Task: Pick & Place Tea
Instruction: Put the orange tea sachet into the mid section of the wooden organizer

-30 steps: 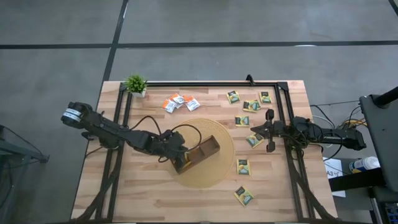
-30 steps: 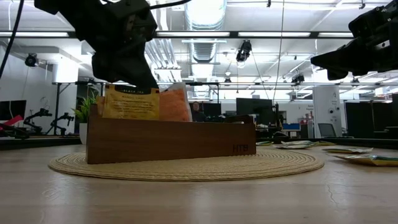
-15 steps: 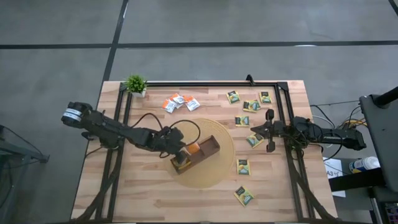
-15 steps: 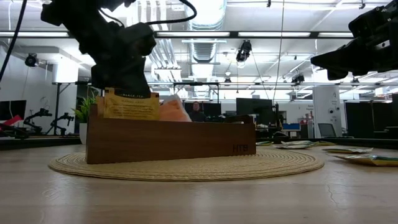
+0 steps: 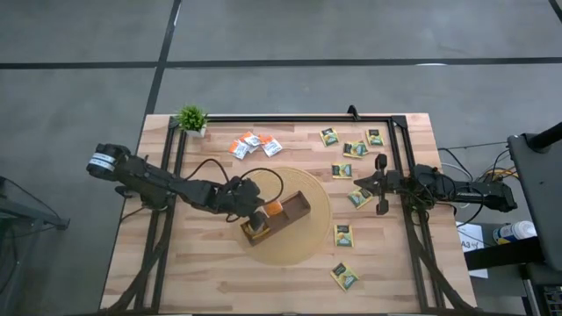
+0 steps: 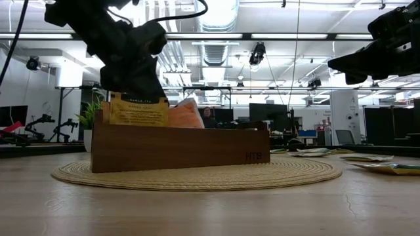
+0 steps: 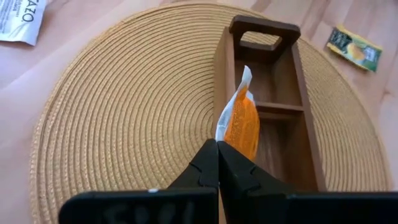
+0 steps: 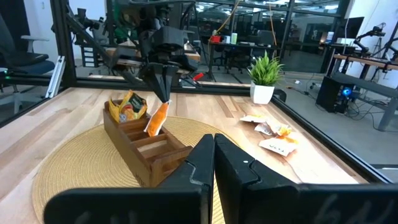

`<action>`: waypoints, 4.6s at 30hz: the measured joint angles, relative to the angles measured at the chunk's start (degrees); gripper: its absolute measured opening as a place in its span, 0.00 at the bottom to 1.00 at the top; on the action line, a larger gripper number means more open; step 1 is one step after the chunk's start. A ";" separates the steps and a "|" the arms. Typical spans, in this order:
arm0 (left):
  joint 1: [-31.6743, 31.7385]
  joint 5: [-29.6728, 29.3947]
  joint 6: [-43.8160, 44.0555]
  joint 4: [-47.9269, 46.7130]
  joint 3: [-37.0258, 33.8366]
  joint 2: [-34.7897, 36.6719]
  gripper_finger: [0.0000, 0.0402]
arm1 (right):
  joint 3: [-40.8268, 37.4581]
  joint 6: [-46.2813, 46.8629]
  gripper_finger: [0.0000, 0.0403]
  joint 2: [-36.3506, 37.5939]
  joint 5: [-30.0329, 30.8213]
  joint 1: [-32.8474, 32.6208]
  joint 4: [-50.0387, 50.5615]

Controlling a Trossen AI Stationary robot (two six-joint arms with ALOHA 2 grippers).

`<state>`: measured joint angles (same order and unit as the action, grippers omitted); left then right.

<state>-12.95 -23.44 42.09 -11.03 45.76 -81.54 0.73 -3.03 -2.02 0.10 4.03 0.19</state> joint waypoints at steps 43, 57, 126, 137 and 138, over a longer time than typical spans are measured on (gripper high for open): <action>-0.28 -0.22 -5.65 -0.08 -0.17 0.00 0.09 | 0.02 0.00 0.02 0.00 0.00 0.00 0.00; -0.31 -0.23 -6.03 -0.21 -0.17 0.00 0.29 | 0.01 0.00 0.02 0.00 0.00 0.00 0.00; 27.68 -3.08 -9.52 -0.63 1.81 0.00 0.29 | 0.02 0.00 0.02 0.00 0.00 0.00 -0.02; 29.83 -4.05 -14.65 -2.06 0.70 0.02 0.29 | 0.01 0.00 0.02 0.00 0.00 0.00 -0.01; 30.05 -4.02 -13.80 -3.04 0.70 0.02 0.29 | 0.00 0.00 0.02 0.00 0.00 0.00 0.00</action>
<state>17.10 -27.46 28.29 -14.06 46.46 -81.52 0.73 -3.03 -2.02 0.10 4.03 0.19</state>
